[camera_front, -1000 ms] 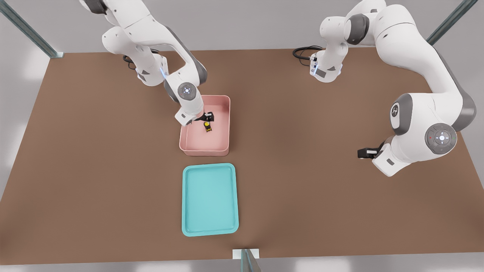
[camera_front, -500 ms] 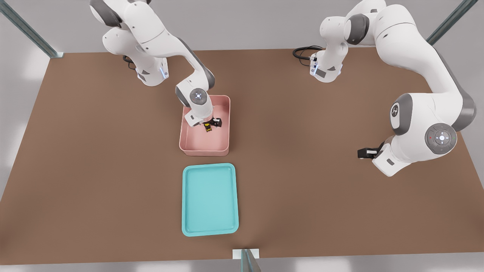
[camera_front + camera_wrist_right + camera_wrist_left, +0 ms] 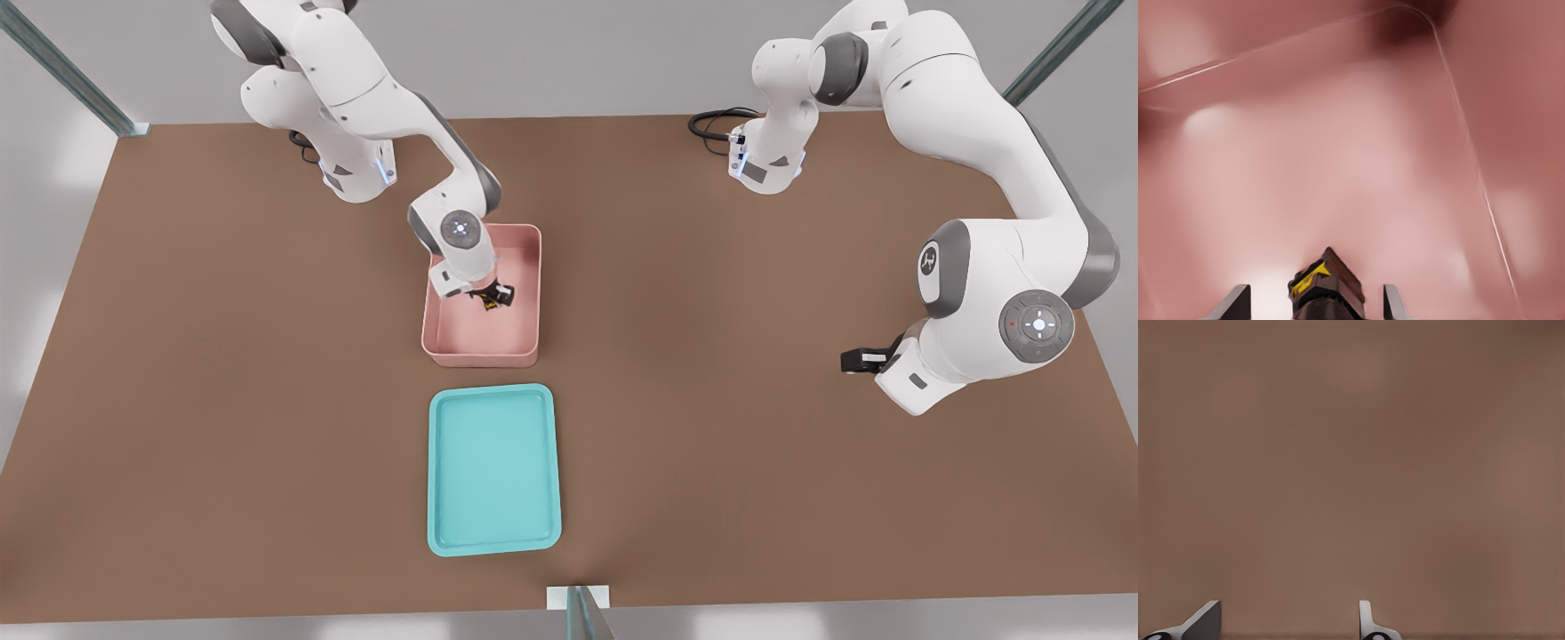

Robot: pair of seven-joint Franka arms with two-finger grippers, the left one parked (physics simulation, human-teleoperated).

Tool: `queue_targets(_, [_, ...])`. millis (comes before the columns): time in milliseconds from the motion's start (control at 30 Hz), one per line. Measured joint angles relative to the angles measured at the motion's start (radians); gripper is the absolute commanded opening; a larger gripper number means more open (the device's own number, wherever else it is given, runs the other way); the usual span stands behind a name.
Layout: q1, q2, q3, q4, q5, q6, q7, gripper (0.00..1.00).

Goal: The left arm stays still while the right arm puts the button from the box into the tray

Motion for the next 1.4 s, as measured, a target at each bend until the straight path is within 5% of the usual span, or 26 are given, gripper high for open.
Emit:
queue_targets(67, [0.0, 0.0, -0.001, -0.001, 0.0, 0.003, 0.009, 0.81])
queue_targets(300, [0.007, -0.002, -0.002, -0.002, 0.001, 0.007, 0.036, 0.82])
queue_targets(733, [0.009, -0.002, -0.002, 0.0, 0.006, 0.007, 0.076, 0.49])
queue_targets(1167, [0.001, -0.149, -0.006, 0.021, 0.008, -0.094, 0.09, 0.46])
queue_targets(1400, [-0.054, -0.155, -0.032, 0.291, 0.009, -0.297, 0.093, 0.45])
